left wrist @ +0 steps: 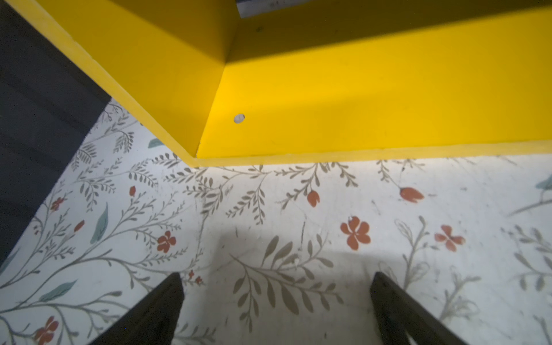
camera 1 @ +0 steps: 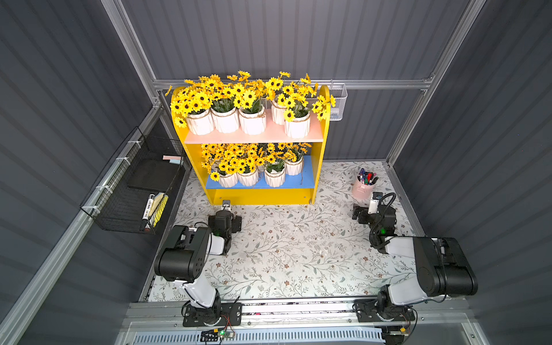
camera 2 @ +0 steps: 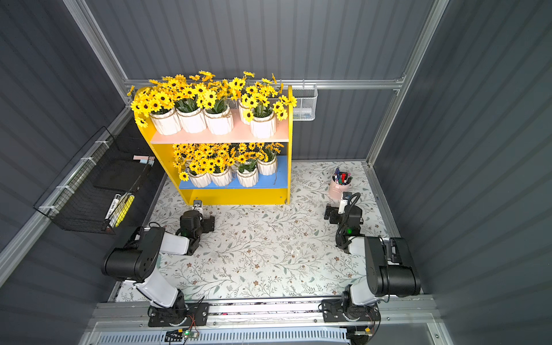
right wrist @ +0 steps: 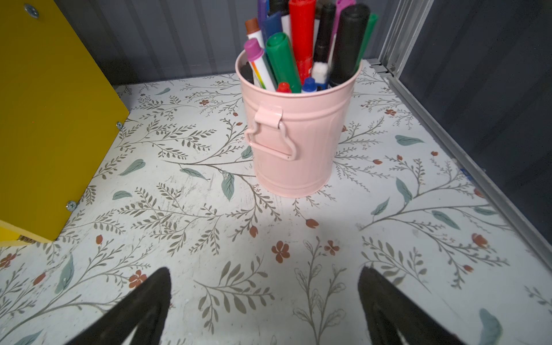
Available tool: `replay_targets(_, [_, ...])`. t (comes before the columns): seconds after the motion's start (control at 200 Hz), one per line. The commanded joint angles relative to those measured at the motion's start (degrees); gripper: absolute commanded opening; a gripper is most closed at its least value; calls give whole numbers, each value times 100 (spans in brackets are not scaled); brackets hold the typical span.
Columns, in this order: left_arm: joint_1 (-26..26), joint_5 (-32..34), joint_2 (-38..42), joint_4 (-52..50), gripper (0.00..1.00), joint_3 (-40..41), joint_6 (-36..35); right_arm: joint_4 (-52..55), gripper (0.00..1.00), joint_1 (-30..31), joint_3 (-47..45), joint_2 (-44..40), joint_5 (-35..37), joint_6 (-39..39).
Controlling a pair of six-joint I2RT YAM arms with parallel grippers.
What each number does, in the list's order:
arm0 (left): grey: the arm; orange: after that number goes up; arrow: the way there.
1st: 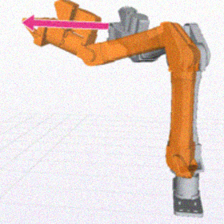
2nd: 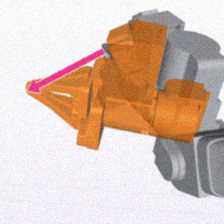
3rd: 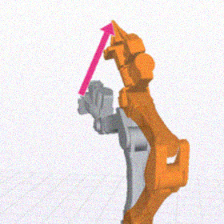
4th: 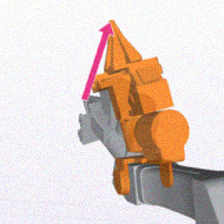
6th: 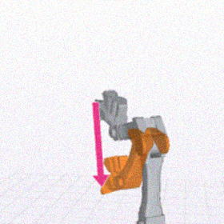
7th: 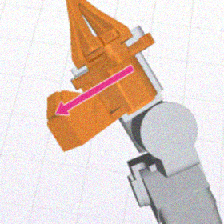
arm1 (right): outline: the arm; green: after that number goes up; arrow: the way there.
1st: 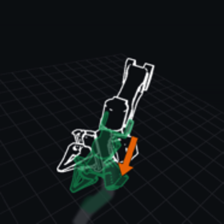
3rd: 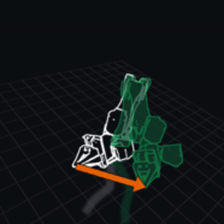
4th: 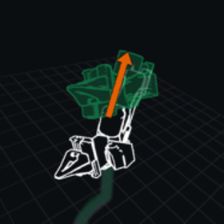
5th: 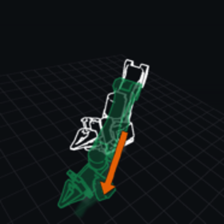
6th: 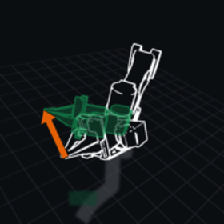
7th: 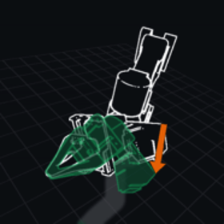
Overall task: Take the sunflower pots off the shelves
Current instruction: Move the shelf to the center of the board.
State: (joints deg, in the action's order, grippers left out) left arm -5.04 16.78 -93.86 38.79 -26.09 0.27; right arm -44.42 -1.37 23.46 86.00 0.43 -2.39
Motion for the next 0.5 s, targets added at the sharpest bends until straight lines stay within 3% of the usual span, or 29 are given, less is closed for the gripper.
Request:
replay_targets(0.0, [16,155,1003,-1361,99,-505,75,502,99,47,280,-364,190,120])
replay_targets(0.12, [12,85,1894,-2415,99,-729,418,1455,99,212,471,-1099,238,188])
replay_targets(0.255, [12,33,2669,-3628,99,-1021,714,2775,99,480,881,-2099,447,-300])
replay_targets(0.38, [12,-11,3265,-4351,99,-1284,761,4396,99,611,1607,-2661,429,-1233])
replay_targets(0.495, [12,-120,3722,-4798,100,-1564,1018,4469,99,590,1733,-2863,15,-2104])
